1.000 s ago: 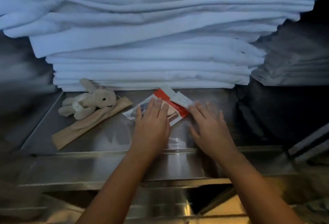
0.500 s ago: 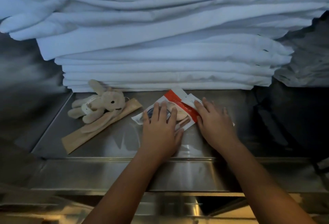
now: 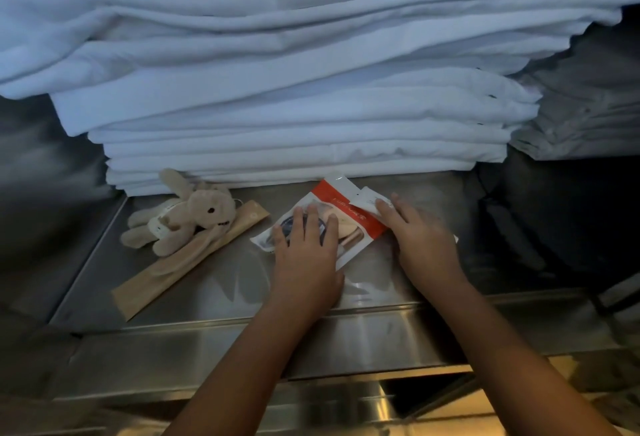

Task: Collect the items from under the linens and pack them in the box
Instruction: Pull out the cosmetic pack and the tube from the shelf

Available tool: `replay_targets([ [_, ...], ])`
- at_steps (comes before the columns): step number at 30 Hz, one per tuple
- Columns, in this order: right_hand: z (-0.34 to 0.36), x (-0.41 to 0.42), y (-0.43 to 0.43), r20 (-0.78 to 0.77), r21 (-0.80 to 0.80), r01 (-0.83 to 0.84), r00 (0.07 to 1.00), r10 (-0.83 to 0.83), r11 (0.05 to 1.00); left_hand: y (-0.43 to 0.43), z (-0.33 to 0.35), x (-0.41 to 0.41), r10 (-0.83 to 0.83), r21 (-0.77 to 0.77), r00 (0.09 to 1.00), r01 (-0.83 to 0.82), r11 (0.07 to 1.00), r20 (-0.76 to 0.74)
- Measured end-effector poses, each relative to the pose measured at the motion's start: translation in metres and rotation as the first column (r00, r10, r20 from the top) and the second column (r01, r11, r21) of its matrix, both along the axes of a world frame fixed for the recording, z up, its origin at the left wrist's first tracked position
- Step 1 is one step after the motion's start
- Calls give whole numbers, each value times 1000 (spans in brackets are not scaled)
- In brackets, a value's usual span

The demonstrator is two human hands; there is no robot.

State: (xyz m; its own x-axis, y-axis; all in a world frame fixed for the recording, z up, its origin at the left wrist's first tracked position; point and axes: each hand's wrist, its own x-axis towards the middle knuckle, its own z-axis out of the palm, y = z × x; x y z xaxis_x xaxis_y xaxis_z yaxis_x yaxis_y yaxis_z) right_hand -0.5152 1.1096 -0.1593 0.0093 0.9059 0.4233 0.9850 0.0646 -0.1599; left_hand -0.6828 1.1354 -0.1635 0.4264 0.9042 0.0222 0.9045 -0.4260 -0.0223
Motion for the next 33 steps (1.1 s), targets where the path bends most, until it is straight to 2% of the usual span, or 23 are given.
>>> replay_targets([
  [5,4,-3,-7,70,176,-49,997,38,983,-1,1,-6,-42,-25,999,41,999,-23],
  [12,3,-7,-20,60,280,-90,995,76,956,-5,-1,-10,-88,31,995,89,996,-45],
  [18,-2,-8,-27,50,317,-119,993,109,941,-7,4,-12,-122,84,991,126,988,-56],
  [23,4,-9,-35,48,256,-120,993,112,959,-17,6,-19,-181,95,982,186,978,-54],
  [26,8,-12,-43,49,254,-124,992,116,959,-34,11,-24,-255,113,967,251,961,15],
  [29,11,-18,-53,54,273,-150,989,140,950,-49,9,-29,-335,202,934,308,930,121],
  [33,11,-29,-62,68,303,-158,987,143,940,-64,10,-34,-376,168,918,354,920,127],
])
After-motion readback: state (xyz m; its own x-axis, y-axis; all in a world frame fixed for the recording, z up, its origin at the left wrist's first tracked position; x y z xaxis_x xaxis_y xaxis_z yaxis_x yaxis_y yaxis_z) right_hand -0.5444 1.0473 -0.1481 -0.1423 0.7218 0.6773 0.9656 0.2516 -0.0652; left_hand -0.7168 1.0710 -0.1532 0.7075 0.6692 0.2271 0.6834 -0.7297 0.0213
